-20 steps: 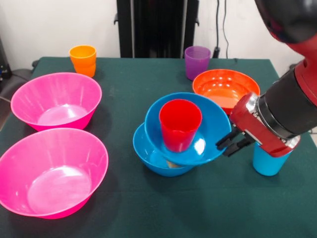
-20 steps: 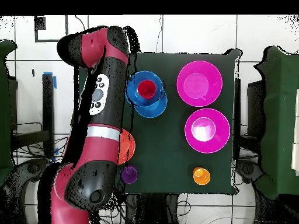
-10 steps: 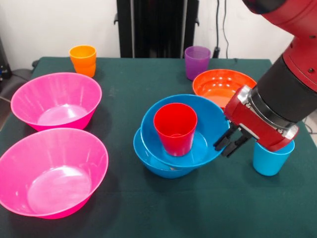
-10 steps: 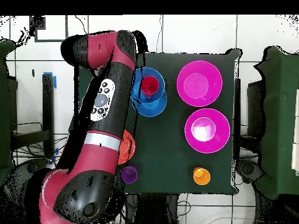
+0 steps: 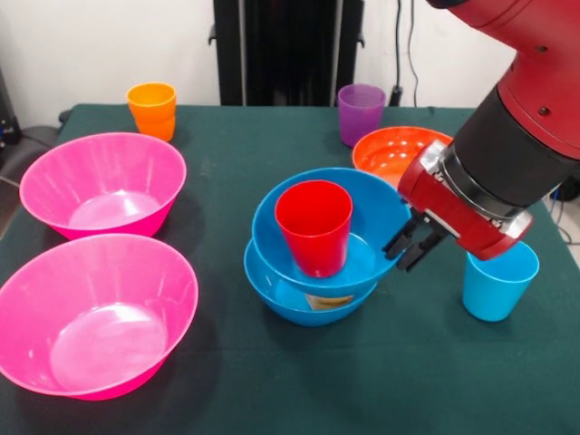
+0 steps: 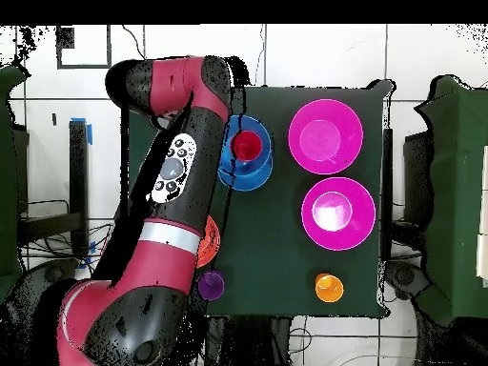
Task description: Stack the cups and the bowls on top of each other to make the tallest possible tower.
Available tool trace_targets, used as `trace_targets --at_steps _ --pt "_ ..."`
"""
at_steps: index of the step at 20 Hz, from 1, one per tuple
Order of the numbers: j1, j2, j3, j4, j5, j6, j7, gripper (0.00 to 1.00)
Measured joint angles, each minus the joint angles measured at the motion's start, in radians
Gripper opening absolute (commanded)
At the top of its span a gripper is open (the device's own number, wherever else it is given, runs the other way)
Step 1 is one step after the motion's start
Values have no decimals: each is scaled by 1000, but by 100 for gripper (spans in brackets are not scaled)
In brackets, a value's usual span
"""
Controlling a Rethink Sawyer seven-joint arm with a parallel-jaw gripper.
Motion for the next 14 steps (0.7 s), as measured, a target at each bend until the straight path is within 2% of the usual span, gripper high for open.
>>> trace_targets --at_steps 7,14 --pt "22 -24 0 54 -43 -65 0 0" --pt "64 -57 1 126 -104 -178 0 0"
